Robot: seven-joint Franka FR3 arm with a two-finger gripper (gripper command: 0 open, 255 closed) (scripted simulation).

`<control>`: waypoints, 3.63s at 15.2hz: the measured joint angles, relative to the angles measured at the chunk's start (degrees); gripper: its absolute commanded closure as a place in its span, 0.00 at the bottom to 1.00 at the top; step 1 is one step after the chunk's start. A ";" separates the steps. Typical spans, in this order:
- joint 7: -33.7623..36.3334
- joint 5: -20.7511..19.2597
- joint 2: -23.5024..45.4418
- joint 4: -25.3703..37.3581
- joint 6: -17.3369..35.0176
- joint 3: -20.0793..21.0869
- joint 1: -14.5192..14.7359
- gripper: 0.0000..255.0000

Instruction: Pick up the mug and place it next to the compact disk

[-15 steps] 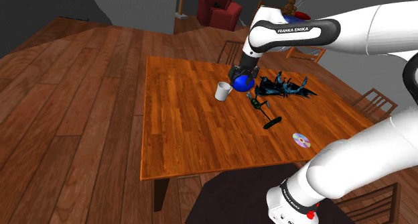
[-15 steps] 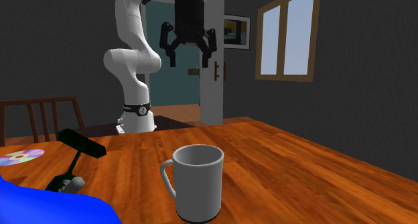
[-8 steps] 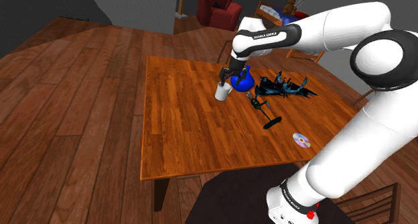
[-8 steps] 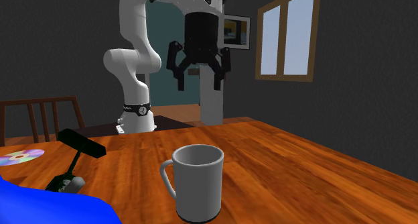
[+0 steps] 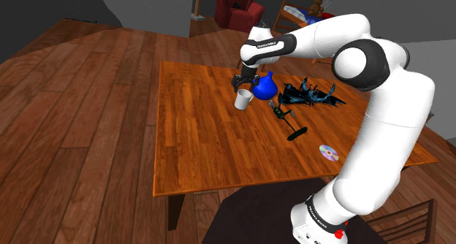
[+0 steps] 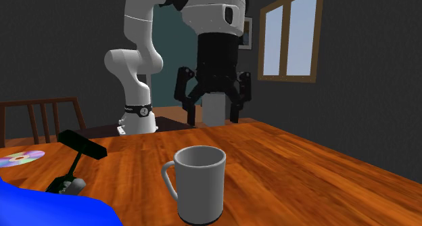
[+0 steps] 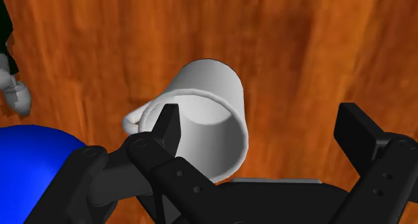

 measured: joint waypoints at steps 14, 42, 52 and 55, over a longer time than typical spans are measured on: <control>-0.10 0.49 11.99 8.02 3.92 -0.19 -1.21 0.00; -0.28 0.21 7.71 10.83 -3.14 -0.41 -1.03 1.00; -0.59 0.01 4.69 13.86 -9.17 -0.59 -1.03 1.00; -0.50 -0.05 4.05 15.17 -11.12 -0.59 -0.91 1.00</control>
